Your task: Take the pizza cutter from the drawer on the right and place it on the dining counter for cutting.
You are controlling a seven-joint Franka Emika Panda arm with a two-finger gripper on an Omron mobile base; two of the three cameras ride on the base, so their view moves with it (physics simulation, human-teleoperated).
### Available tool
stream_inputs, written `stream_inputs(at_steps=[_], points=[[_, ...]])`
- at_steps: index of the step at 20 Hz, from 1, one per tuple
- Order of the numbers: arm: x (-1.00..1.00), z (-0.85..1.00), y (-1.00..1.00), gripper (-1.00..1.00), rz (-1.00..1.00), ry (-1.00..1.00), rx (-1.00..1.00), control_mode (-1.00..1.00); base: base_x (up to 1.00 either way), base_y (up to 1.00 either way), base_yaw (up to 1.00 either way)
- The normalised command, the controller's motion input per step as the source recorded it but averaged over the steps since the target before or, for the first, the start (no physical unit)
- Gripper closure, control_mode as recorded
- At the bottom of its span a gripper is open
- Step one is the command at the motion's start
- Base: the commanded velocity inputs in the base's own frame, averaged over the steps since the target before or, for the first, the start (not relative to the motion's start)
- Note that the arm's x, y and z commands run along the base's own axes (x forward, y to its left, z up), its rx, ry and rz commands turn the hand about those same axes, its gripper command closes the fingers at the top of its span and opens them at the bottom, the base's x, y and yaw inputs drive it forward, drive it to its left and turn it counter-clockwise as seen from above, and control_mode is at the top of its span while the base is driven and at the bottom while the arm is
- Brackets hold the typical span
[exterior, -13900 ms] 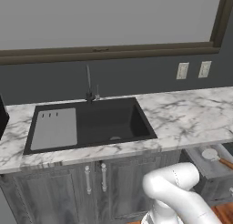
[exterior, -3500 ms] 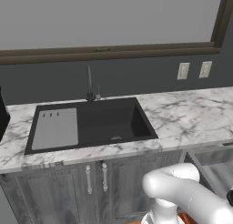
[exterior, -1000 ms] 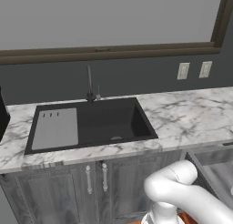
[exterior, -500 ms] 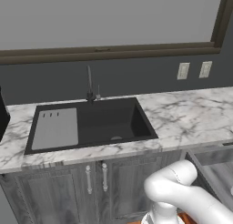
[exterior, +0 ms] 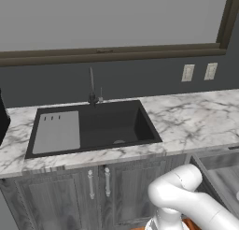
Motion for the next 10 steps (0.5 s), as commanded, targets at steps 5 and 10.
stream_inputs(at_steps=[5, 10], points=[[0.0, -0.11, 0.0, -1.0, 0.0, 0.0, 0.0, -1.0, 0.0, 0.0, 0.0], [0.0, 0.0, 0.0, -1.0, 0.0, 0.0, 0.0, -1.0, 0.0, 0.0, 0.0]])
